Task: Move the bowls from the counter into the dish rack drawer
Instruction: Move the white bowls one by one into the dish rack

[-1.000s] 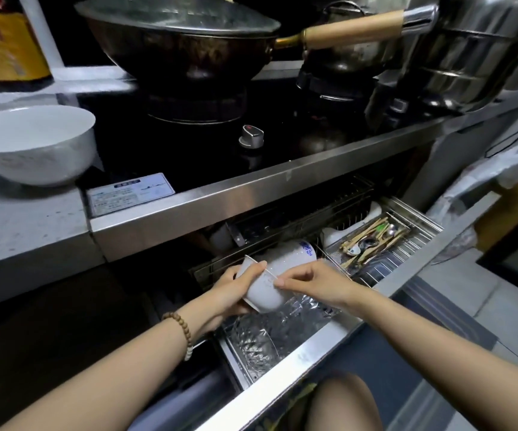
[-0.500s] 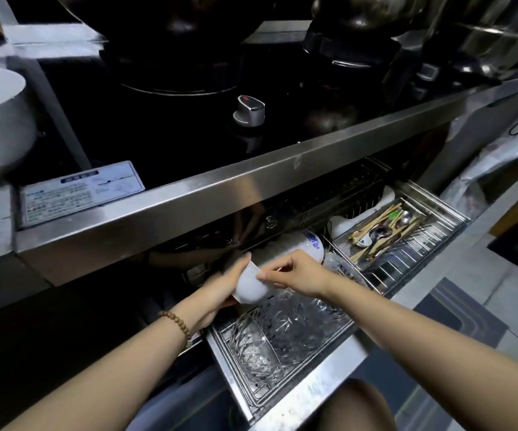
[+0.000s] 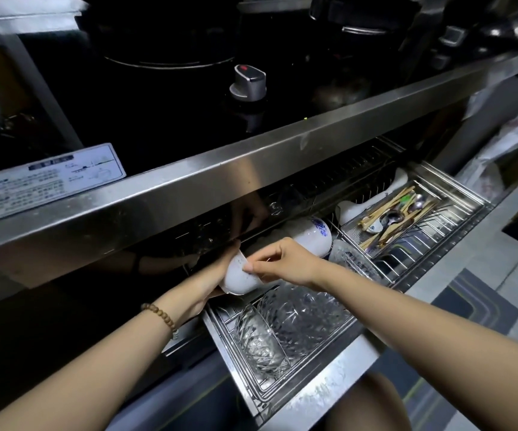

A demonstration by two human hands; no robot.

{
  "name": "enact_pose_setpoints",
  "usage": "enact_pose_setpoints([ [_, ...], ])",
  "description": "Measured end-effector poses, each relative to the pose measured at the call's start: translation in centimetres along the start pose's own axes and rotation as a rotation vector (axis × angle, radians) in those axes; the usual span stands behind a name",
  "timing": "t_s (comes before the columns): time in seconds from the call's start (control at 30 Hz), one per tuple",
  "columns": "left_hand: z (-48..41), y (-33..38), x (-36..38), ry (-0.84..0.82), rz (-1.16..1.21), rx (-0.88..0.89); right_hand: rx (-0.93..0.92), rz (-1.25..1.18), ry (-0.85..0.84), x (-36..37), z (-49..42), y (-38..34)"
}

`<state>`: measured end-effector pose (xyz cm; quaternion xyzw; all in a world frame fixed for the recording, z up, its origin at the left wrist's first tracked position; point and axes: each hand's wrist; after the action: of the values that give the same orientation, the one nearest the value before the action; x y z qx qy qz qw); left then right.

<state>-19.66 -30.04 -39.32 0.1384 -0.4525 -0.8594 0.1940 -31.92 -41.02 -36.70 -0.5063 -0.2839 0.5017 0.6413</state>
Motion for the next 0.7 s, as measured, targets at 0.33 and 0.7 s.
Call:
enact_pose_setpoints([
  [0.33,0.4,-1.0,1.2,0.057,-0.109,-0.119,0.066,0.132,0.002,-0.9,-0.3,2.5],
  [0.7,-2.1,-0.6,1.2,-0.127,-0.456,-0.21,0.229,0.302,0.097,-1.7,-2.9,4.2],
])
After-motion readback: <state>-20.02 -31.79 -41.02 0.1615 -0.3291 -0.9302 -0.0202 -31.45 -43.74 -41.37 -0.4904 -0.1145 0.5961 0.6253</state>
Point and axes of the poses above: each hand's wrist, its own z-axis away from the middle knuckle, its own x-axis out of the palm, y = z × x, and after that the axes turned 3 degrees about -y, right-handed
